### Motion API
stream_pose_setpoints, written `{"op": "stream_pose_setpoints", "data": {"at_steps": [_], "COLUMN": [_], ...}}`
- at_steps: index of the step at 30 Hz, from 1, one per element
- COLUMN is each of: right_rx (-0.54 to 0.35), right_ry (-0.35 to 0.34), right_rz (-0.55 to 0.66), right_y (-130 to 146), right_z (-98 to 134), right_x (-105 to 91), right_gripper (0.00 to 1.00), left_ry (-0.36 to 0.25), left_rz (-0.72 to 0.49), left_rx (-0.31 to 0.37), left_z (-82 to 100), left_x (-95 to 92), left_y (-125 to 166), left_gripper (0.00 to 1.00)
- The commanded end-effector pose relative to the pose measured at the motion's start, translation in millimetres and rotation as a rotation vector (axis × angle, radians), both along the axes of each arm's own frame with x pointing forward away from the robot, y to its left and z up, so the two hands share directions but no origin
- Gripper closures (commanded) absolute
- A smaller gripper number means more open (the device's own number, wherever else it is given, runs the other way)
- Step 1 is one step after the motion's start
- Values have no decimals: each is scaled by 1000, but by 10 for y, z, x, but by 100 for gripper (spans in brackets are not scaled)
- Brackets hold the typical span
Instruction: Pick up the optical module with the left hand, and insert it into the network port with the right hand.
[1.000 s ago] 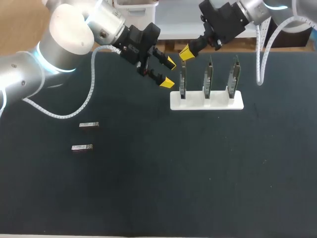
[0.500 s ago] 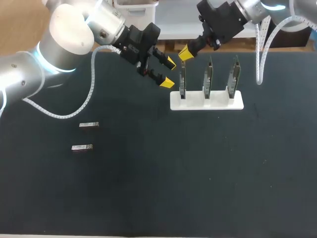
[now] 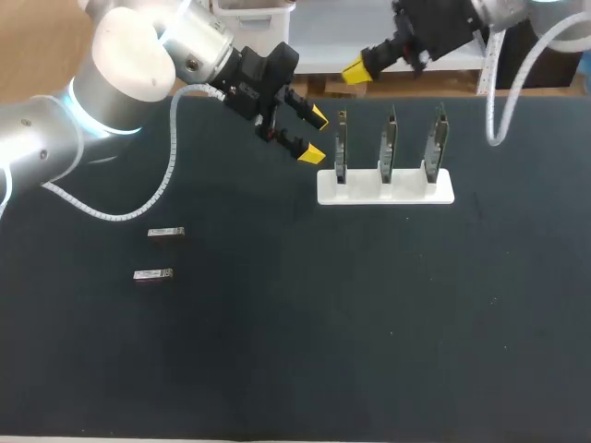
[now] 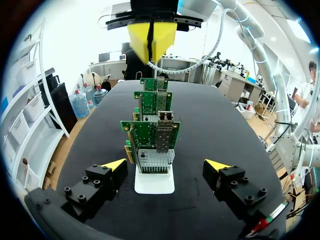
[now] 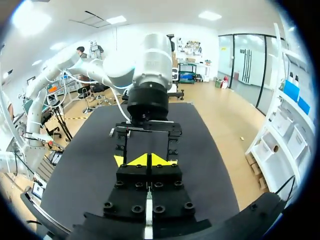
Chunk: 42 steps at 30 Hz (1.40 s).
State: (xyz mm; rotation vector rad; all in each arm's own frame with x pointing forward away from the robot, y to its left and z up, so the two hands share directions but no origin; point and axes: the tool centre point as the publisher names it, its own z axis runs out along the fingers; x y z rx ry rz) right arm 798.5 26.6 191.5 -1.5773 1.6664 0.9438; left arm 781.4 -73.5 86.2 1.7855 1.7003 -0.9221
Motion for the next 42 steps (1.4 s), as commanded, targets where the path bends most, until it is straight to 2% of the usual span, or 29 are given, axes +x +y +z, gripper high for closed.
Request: {"op": "stream_pose_setpoints", "data": {"at_steps": [1, 9, 16, 28, 42], "right_rx": [9, 3, -26, -38, -37], "right_ry": [-22, 2, 16, 77, 83], "right_rz": [-23, 5, 28, 84, 67], "right_y": [-273, -617, -779, -894, -875], "right_z": [64, -7, -68, -257, -341], "right_x": [-149, -214, -241, -218, -212], "right_gripper": [100, 100, 100, 100, 100], "left_ry": [2, 2, 2, 2, 2], "left_rz": [-4, -4, -4, -4, -4], "left_rx": [2, 2, 2, 2, 2], "left_z": [-2, -2, -2, -2, -2], "left_x": [20, 20, 20, 20, 20], "left_y": [-4, -4, -4, -4, -4], "left_gripper": [0, 0, 0, 0, 0]}}
